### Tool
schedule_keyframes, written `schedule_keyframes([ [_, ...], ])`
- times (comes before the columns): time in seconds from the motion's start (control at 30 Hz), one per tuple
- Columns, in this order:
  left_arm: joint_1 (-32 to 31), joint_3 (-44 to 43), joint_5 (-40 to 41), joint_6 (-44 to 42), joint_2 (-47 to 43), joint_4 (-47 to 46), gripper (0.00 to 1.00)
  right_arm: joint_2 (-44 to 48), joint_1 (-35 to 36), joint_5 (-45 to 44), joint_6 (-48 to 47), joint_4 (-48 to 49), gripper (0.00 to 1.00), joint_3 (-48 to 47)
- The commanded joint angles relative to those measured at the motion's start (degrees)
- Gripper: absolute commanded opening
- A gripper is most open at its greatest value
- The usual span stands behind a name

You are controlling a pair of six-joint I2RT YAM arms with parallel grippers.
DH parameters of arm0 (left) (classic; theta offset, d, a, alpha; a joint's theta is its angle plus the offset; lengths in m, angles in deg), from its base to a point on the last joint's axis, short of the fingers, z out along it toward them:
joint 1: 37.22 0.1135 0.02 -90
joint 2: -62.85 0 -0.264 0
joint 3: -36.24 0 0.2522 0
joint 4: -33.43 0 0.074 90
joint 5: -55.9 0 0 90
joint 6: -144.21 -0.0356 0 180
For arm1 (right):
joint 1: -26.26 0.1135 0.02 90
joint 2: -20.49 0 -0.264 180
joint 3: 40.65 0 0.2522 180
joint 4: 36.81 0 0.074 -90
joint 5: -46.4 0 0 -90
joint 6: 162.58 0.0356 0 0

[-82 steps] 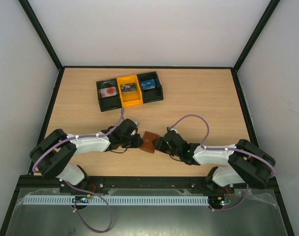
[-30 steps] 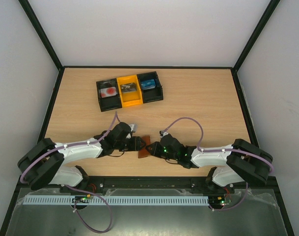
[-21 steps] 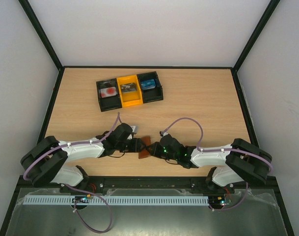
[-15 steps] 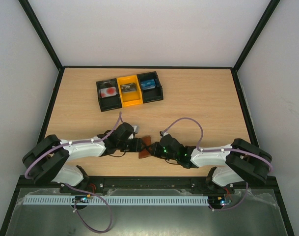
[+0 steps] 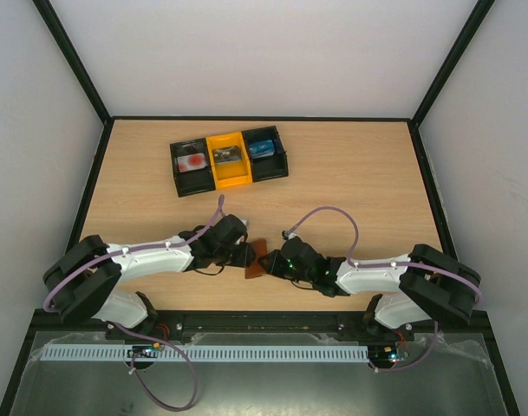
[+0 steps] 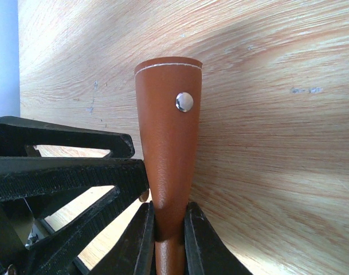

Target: Take the credit cards out of the card holder

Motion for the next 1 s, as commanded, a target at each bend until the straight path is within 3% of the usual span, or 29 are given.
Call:
schedule_keyframes([
  [0.0, -0.37, -1.02, 3.21, -1.47, 0.19, 5.54, 0.43, 1.37, 0.3, -2.95, -0.6, -2.72, 0.1, -0.66],
  [0.53, -0.77, -1.96, 6.5, -1.09, -1.64, 11.4, 0.41, 3.52, 0.34, -6.64, -1.46, -5.82, 0.1, 1.1],
  [0.97, -0.23, 0.63, 3.16, 0.44, -2.71, 4.54, 0.39, 3.13, 0.27, -4.9, -2.49, -3.85, 0.11, 1.99],
])
